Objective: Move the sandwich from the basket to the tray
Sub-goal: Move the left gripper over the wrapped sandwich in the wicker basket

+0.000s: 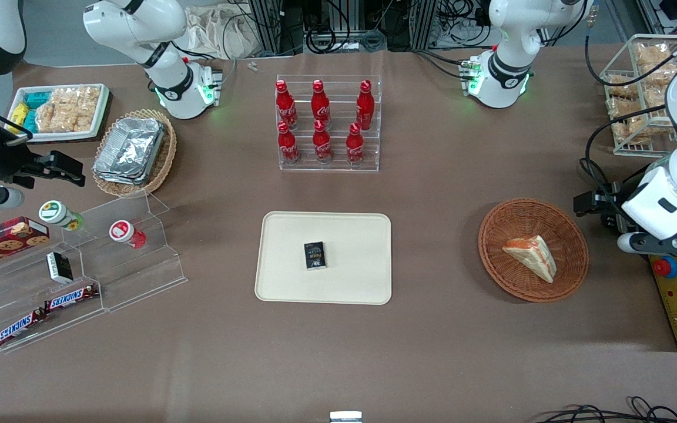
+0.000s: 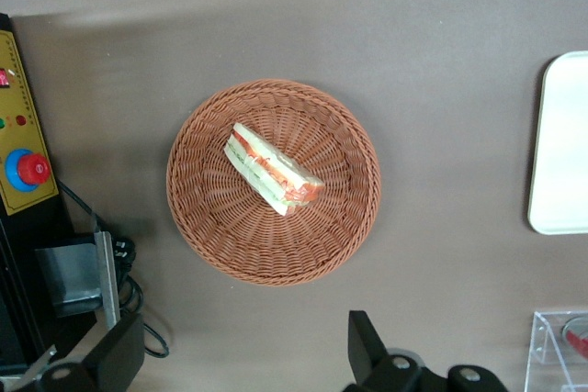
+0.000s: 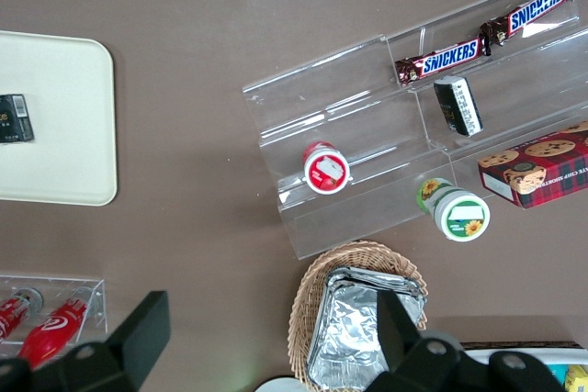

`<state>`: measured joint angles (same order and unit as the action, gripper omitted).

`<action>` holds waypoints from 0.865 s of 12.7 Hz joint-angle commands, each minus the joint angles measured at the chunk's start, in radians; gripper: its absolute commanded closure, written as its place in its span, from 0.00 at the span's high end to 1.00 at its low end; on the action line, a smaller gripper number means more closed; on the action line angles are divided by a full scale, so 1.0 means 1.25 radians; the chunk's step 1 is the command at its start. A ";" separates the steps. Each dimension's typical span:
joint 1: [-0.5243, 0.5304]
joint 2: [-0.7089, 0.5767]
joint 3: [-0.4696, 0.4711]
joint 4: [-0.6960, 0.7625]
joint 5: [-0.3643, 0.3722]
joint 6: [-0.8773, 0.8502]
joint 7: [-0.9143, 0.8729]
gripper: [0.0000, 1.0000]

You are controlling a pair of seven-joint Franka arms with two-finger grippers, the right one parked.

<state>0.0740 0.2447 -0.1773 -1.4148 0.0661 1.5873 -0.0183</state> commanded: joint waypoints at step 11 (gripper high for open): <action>0.007 -0.001 0.042 -0.392 -0.064 0.453 -0.401 1.00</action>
<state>0.0778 0.2981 -0.1413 -1.8030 0.0033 2.0668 -0.4614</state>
